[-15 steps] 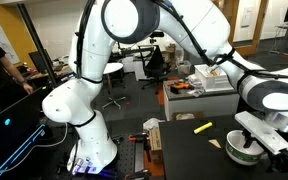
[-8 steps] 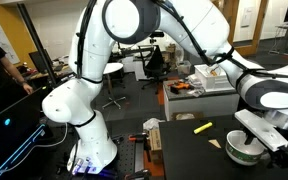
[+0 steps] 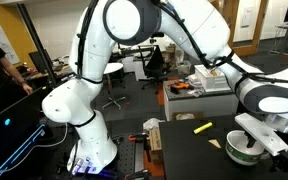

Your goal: Move the green mug to the right

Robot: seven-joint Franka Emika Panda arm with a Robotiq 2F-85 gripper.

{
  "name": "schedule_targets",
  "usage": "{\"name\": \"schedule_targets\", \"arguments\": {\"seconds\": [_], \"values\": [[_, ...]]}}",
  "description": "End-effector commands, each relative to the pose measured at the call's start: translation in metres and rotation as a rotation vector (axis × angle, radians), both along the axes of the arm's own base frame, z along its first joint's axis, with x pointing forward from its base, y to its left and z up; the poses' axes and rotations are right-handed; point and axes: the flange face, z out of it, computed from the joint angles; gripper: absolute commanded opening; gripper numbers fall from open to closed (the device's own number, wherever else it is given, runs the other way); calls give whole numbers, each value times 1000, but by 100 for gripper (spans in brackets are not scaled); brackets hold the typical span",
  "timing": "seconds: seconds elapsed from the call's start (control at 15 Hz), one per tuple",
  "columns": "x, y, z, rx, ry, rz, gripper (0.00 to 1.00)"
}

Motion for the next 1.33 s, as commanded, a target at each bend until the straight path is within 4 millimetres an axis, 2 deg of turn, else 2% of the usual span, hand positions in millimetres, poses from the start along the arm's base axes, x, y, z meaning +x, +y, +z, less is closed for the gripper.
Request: {"name": "schedule_targets", "arguments": {"seconds": [0.0, 0.07, 0.13, 0.47, 0.73, 0.87, 1.27], "values": [[-2, -1, -6, -13, -58, 9, 100], [-2, 0, -9, -11, -66, 8, 75], [-2, 0, -12, -12, -75, 5, 74], [-5, 7, -27, -18, -93, 10, 35], [-10, 17, -27, -29, -121, 14, 5], [-13, 20, -23, -34, -147, 14, 1], [-21, 25, -17, -43, -194, 7, 3]]}}
